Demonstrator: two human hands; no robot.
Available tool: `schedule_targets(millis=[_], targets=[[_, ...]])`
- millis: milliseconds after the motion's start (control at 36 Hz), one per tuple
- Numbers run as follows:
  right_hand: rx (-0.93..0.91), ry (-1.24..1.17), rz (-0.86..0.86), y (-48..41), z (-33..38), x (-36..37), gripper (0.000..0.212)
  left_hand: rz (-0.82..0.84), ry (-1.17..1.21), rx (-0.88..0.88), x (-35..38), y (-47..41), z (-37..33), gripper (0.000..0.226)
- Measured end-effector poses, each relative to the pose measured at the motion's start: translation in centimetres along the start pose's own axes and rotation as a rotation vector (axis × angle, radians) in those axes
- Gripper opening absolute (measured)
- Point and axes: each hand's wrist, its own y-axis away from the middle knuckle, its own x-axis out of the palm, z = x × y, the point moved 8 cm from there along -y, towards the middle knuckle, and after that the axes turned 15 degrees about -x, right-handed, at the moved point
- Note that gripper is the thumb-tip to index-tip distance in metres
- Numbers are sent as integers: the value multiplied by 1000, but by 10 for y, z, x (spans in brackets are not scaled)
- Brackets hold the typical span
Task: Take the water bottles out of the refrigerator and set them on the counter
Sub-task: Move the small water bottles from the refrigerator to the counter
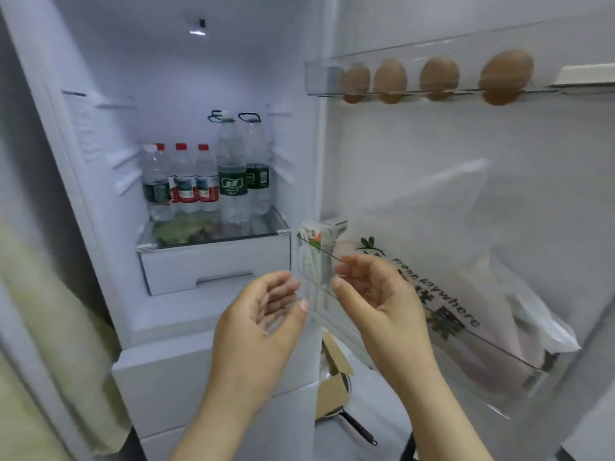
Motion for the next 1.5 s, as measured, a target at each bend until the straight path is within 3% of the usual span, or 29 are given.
schedule_targets(millis=[306,528,1111,1361,1500], targets=[[-75,-105,39,-92,-22,148,25,-117,-56,64,-116,-116,-16,32],[-69,-137,119,-142,-56,216,26,-217,-46,46,-161,-189,-9,38],[-119,-196,269,-293,-140,330,24,-545,-300,125,-221,-361,-24,47],[-134,-74,246,-343,-154,372,39,-611,-429,148,-247,-429,-37,55],[-166,-4,240,-368,-162,387,41,-628,-378,150,-254,-462,-36,57]])
